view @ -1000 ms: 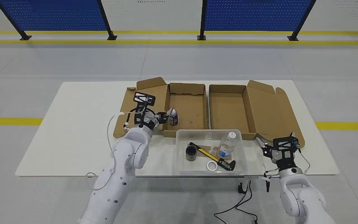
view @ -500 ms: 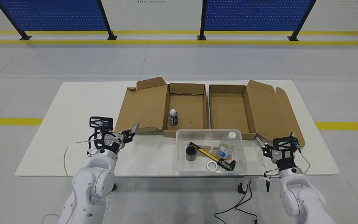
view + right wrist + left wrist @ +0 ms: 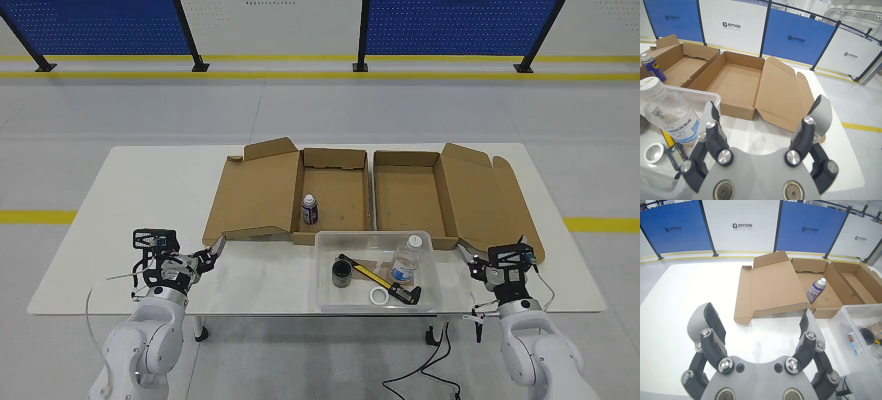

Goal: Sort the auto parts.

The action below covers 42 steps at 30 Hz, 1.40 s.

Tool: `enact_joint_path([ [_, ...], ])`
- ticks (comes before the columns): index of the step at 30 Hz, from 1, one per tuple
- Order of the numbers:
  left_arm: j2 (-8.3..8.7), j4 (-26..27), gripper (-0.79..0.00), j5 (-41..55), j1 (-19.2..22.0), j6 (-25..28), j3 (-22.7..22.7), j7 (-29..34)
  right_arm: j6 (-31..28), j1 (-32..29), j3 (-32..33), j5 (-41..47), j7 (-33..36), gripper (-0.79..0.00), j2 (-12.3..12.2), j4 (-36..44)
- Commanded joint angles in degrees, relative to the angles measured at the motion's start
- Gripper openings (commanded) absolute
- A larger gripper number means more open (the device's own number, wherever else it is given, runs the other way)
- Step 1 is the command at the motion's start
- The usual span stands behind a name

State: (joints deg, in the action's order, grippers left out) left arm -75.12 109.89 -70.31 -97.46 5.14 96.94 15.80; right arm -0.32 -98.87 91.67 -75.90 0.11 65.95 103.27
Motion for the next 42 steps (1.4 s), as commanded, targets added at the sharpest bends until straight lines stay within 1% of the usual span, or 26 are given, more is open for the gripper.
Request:
enact_joint_path([
  [1, 0.0, 0.0, 0.0, 0.0, 0.0, 0.0, 0.0, 0.0, -1.1, 0.3, 0.1, 1.1, 0.0, 0.0, 0.0, 0.5],
  [5, 0.0, 0.0, 0.0, 0.0, 0.0, 0.0, 0.0, 0.0, -4.9, 0.0, 0.4, 3.3, 0.1, 0.0, 0.0, 2.0],
  [9, 0.0, 0.0, 0.0, 0.0, 0.0, 0.0, 0.0, 0.0, -11.2, -0.3, -0.4, 5.1, -0.4, 0.0, -0.1, 3.5],
  [12, 0.0, 0.0, 0.0, 0.0, 0.0, 0.0, 0.0, 0.0, -14.9, 0.0, -1.8, 4.9, 0.6, 0.0, -0.1, 3.9],
  [15, 0.0, 0.0, 0.0, 0.0, 0.0, 0.0, 0.0, 0.0, -16.5, 1.2, -4.1, 4.0, 1.6, 0.0, 0.0, 3.2],
  [19, 0.0, 0.0, 0.0, 0.0, 0.0, 0.0, 0.0, 0.0, -17.5, 4.3, -7.7, 3.8, 3.7, 0.0, 0.3, 1.3],
  [25, 0.0, 0.0, 0.0, 0.0, 0.0, 0.0, 0.0, 0.0, -17.7, 8.2, -11.5, 6.8, 6.0, 0.0, 0.8, -1.9],
  [26, 0.0, 0.0, 0.0, 0.0, 0.0, 0.0, 0.0, 0.0, -17.8, 8.7, -11.8, 6.8, 6.4, -0.031, 0.9, -2.4],
  [27, 0.0, 0.0, 0.0, 0.0, 0.0, 0.0, 0.0, 0.0, -17.8, 9.1, -12.0, 6.7, 6.6, -0.129, 0.9, -2.9],
  [28, 0.0, 0.0, 0.0, 0.0, 0.0, 0.0, 0.0, 0.0, -17.8, 9.5, -12.3, 6.8, 6.7, -0.179, 0.9, -3.3],
  [29, 0.0, 0.0, 0.0, 0.0, 0.0, 0.0, 0.0, 0.0, -17.8, 9.7, -12.4, 6.7, 6.8, -0.351, 0.9, -3.7],
  [30, 0.0, 0.0, 0.0, 0.0, 0.0, 0.0, 0.0, 0.0, -17.7, 10.1, -12.6, 6.4, 6.8, -0.4, 1.0, -4.3],
  [37, 0.0, 0.0, 0.0, 0.0, 0.0, 0.0, 0.0, 0.0, -17.5, 11.5, -13.2, 6.8, 7.0, -0.471, 1.1, -6.0],
  [41, 0.0, 0.0, 0.0, 0.0, 0.0, 0.0, 0.0, 0.0, -17.3, 12.2, -13.4, 6.8, 7.1, -0.536, 1.1, -6.2],
  [42, 0.0, 0.0, 0.0, 0.0, 0.0, 0.0, 0.0, 0.0, -17.2, 12.3, -13.5, 6.6, 7.2, -0.566, 1.1, -6.2],
])
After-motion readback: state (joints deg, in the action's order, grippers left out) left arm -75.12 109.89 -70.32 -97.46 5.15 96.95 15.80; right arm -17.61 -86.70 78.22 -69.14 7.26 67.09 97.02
